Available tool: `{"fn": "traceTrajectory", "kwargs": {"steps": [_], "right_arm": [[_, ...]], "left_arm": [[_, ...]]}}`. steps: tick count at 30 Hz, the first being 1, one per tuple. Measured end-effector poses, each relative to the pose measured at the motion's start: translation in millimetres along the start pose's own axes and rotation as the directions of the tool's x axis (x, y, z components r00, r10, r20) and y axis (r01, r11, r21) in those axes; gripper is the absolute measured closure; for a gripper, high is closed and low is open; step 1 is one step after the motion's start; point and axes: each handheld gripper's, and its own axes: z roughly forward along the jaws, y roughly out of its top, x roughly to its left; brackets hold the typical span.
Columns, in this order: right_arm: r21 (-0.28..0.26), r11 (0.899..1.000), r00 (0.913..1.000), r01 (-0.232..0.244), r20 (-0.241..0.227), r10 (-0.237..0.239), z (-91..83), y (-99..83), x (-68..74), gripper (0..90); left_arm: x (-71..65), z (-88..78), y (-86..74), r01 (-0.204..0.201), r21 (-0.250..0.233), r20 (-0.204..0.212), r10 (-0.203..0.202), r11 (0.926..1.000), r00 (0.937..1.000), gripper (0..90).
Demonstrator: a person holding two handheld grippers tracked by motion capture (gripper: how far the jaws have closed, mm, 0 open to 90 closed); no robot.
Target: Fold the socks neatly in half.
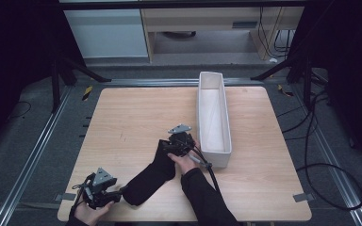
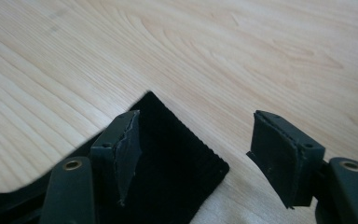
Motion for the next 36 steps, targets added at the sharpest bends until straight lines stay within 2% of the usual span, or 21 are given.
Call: {"fn": "traceTrajectory", "kwargs": {"steps": [1, 5, 7, 9, 14, 17, 20, 23, 26, 27, 31, 33, 36], "right_arm": [[0.020, 1.000, 1.0000, 0.000, 0.006, 0.000, 3.4, -2.1, -1.1, 32.8], [0.036, 0.999, 0.9999, 0.009, 0.013, -0.010, 6.2, -4.2, -2.0, 32.9], [0.042, 0.999, 1.0000, 0.000, 0.003, 0.000, 7.6, -4.6, -1.0, 33.5], [0.049, 0.999, 0.9999, 0.015, 0.007, -0.015, 9.3, -5.2, 0.8, 34.0], [0.059, 0.998, 0.9999, -0.013, -0.009, 0.014, 10.6, -6.8, -0.4, 36.5], [0.060, 0.997, 0.9986, -0.042, -0.030, 0.044, 11.2, -8.7, 0.2, 42.2], [0.051, 0.998, 0.9986, -0.035, -0.036, 0.037, 9.8, -10.2, 2.3, 51.8], [0.063, 0.996, 0.9958, -0.058, -0.067, 0.062, 7.5, -9.7, 5.0, 71.1], [0.078, 0.995, 0.9946, -0.065, -0.076, 0.071, 6.2, -7.7, 6.4, 75.2], [0.076, 0.995, 0.9942, -0.068, -0.078, 0.074, 5.3, -6.6, 6.6, 75.8], [0.013, 0.999, 0.9963, -0.044, -0.073, 0.045, -2.8, -1.0, 5.8, 76.1], [-0.023, 0.999, 0.9975, -0.030, -0.065, 0.029, -8.8, 4.4, 5.1, 76.0], [-0.038, 0.999, 0.9988, -0.001, -0.049, -0.001, -13.1, 8.2, 5.9, 76.0]], "left_arm": [[-1.1, 0.8, 0.2, -0.014, 0.007, 0.008, 0.014, 0.9999, 0.9999, 45.3], [-2.8, 2.8, -0.1, -0.024, 0.020, 0.016, 0.023, 0.9995, 0.9996, 45.3], [-4.0, 4.1, -0.2, -0.027, 0.025, 0.019, 0.026, 0.9993, 0.9995, 45.6], [-4.7, 4.8, -0.2, -0.039, 0.036, 0.020, 0.038, 0.9986, 0.9991, 45.9], [-6.6, 6.4, 0.0, -0.048, 0.047, 0.020, 0.047, 0.9977, 0.9987, 46.3], [-7.7, 7.3, 0.3, -0.057, 0.054, 0.018, 0.056, 0.9969, 0.9983, 46.3], [-8.5, 8.4, 0.4, -0.056, 0.054, 0.018, 0.055, 0.9970, 0.9983, 46.3], [-8.4, 8.4, 0.4, -0.059, 0.057, 0.016, 0.059, 0.9966, 0.9981, 46.3], [-8.9, 8.5, 0.7, -0.060, 0.052, 0.015, 0.060, 0.9968, 0.9981, 46.4], [-8.8, 8.3, 1.0, -0.061, 0.046, 0.017, 0.061, 0.9971, 0.9980, 46.5], [-7.9, 5.4, 1.9, -0.043, 0.015, 0.035, 0.043, 0.9990, 0.9985, 45.6], [-9.1, 2.8, 2.4, -0.051, -0.004, 0.044, 0.051, 0.9987, 0.9978, 44.1], [-11.2, 1.7, 3.0, -0.064, -0.010, 0.055, 0.064, 0.9979, 0.9964, 43.8]]}}
